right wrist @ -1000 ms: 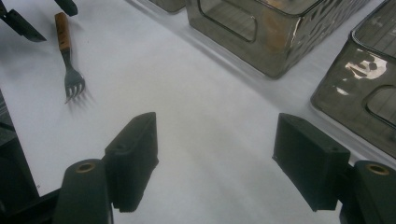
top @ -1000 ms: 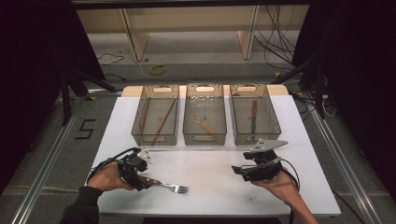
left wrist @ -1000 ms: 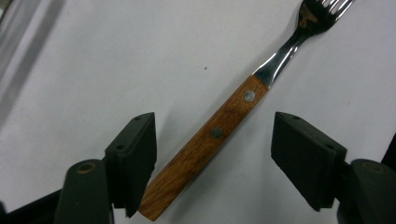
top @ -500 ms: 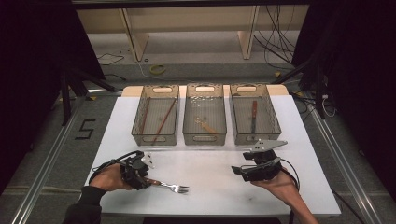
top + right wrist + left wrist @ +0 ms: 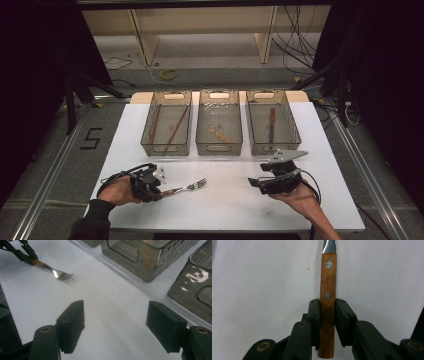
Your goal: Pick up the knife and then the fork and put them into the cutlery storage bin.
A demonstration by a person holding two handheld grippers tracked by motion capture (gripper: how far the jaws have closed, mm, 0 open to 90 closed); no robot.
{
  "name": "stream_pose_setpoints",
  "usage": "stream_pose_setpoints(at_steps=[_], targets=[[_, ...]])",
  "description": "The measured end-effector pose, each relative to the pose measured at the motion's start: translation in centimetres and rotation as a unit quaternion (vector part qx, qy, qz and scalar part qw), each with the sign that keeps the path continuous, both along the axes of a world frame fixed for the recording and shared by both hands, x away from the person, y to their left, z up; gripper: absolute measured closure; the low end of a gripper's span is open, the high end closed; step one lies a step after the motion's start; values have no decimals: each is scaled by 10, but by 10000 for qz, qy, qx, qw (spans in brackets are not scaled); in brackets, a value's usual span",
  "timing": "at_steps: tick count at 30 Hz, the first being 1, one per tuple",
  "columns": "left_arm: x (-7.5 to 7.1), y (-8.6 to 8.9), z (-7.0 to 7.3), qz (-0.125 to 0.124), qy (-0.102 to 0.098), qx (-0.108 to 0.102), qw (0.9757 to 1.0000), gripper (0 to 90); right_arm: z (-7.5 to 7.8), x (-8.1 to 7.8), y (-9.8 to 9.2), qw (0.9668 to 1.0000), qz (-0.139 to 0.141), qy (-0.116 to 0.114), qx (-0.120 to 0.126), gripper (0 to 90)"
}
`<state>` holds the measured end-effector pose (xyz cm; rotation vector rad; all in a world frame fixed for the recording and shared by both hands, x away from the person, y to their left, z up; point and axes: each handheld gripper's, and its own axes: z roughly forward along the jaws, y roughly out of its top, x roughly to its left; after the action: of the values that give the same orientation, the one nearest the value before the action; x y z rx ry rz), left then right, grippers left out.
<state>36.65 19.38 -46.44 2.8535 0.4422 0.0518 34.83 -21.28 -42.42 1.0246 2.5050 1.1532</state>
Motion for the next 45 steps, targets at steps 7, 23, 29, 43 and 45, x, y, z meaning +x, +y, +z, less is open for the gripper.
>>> stream_pose_setpoints(at_steps=[7, 23, 29, 43, 45], targets=[[0, 0, 0, 67, -84, -127, 9999, 756, 0, 0, 0, 10000, -4, -3, 7, 314], [-9, -45, 18, -439, -216, -472, 9977, 757, 14, -9, 15, 9988, 413, -237, 140, 313], [-11, -67, 24, -673, -210, -579, 9958, 757, 17, -13, 31, 9966, 770, -293, 71, 311], [-8, -121, 35, -1330, -222, -548, 9894, 756, 15, -18, 63, 9882, 1484, -282, -255, 315], [-8, -125, 37, -1379, -228, -552, 9886, 756, 13, -19, 66, 9871, 1553, -265, -298, 323]])
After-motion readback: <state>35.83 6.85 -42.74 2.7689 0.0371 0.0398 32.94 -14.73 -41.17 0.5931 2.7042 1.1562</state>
